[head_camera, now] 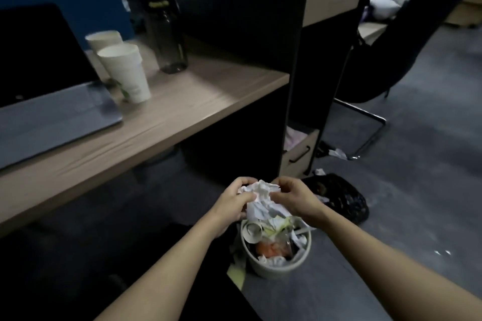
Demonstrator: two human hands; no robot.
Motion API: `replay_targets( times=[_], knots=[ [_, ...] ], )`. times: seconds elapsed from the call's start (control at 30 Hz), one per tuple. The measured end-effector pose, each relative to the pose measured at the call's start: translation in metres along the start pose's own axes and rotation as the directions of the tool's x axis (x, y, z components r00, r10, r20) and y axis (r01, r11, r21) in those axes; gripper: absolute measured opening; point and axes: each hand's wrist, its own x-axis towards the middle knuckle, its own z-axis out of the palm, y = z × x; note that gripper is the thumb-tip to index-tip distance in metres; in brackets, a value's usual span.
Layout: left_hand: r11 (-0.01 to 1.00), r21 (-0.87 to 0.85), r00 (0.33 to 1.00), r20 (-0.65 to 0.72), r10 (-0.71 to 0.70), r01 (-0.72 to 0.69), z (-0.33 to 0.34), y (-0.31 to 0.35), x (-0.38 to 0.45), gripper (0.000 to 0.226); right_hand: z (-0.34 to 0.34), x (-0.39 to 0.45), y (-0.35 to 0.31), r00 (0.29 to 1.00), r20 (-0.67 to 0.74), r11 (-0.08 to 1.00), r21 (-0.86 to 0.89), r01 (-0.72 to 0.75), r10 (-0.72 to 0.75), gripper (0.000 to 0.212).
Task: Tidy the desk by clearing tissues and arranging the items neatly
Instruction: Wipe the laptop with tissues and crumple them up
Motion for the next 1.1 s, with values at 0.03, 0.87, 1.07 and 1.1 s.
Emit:
replay_targets(
  times=[0.03, 0.87, 1.07, 1.1],
  knots=[
    [1.0, 0.003, 1.0, -0.002, -0.023, 0.023, 0.004, -0.005, 0.005, 0.029, 0.0, 0.0, 0.008, 0.999, -0.028, 1.0, -0.009, -0.021, 0.021, 0.011],
    [0.867, 0.151, 0.879, -0.045, -0.474, 0.475, -0.004, -0.149, 0.102, 0.035, 0.059, 0.048, 0.209, 0.875, -0.151, 0.777, -0.409, -0.478, 0.459, 0.012],
    [0.875, 0.274, 0.916, -0.081, -0.392, 0.399, -0.007, -0.143, 0.104, 0.03, 0.071, 0.049, 0.216, 0.868, -0.232, 0.742, -0.451, -0.496, 0.439, 0.022],
    [0.873, 0.298, 0.921, -0.084, -0.379, 0.387, -0.008, -0.14, 0.103, 0.034, 0.072, 0.048, 0.215, 0.869, -0.246, 0.743, -0.449, -0.496, 0.431, 0.024]
  ],
)
